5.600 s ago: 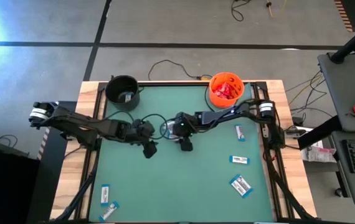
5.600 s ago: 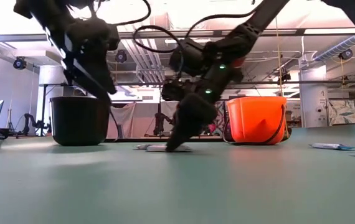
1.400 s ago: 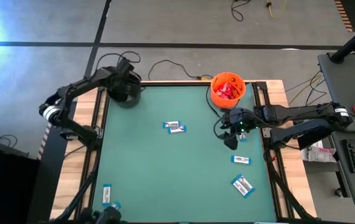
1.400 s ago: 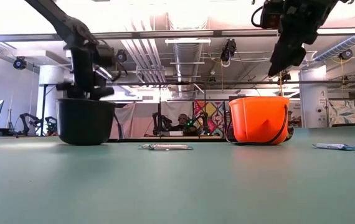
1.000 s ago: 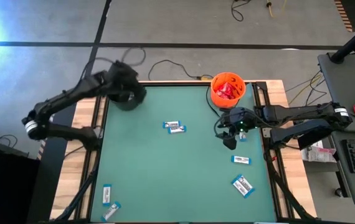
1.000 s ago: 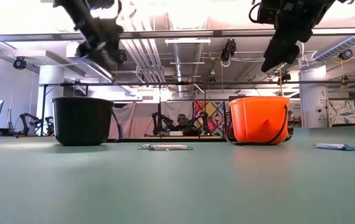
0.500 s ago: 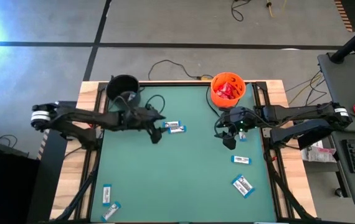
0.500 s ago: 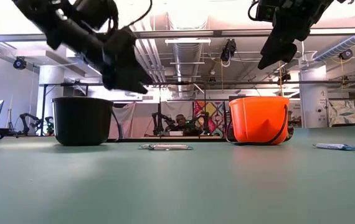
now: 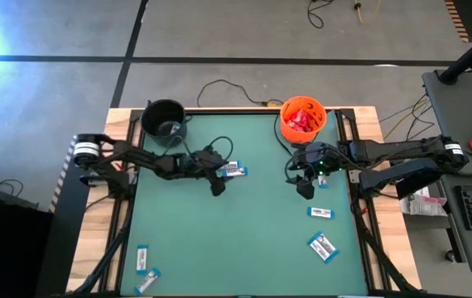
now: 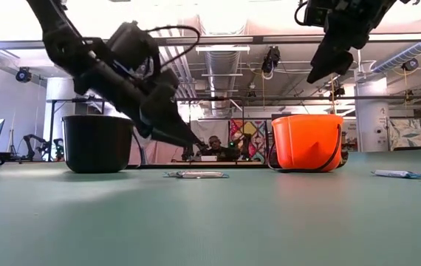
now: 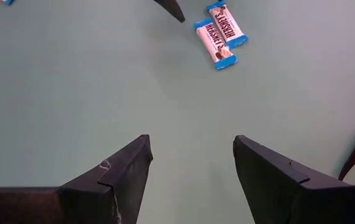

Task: Sort candy by brand, put in halloween buckets
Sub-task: Put the white candy into the black bucket

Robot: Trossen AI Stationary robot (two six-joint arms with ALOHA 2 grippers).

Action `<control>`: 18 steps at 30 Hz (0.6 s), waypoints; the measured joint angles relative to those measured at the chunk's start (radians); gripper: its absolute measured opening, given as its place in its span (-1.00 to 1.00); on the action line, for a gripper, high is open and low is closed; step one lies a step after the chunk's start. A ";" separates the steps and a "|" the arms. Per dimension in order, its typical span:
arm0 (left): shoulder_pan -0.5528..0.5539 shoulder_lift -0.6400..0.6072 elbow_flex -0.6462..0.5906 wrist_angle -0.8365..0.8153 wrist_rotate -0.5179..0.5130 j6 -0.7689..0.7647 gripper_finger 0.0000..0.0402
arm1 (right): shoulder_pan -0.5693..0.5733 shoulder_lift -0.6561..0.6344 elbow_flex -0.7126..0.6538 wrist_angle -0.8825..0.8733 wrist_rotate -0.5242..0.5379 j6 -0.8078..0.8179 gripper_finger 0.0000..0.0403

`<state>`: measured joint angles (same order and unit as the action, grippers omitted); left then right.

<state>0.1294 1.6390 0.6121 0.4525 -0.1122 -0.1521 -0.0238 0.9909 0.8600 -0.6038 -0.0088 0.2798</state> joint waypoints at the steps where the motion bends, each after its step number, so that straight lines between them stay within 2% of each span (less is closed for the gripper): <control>1: -0.003 0.020 0.000 0.025 0.005 0.008 0.43 | 0.000 0.000 0.000 -0.006 -0.004 0.000 0.09; 6: -0.019 0.117 0.026 0.080 0.053 0.023 0.40 | 0.000 0.000 0.000 -0.042 -0.014 0.000 0.09; 10: -0.011 0.180 0.037 0.079 0.045 0.020 0.38 | 0.000 0.000 0.000 -0.048 -0.015 0.001 0.09; 18: 0.025 0.191 0.066 0.082 0.018 0.031 0.38 | 0.000 0.000 0.000 -0.047 -0.015 -0.003 0.09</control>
<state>0.1543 1.8301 0.6777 0.5345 -0.0940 -0.1210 -0.0242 0.9913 0.8600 -0.6506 -0.0242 0.2773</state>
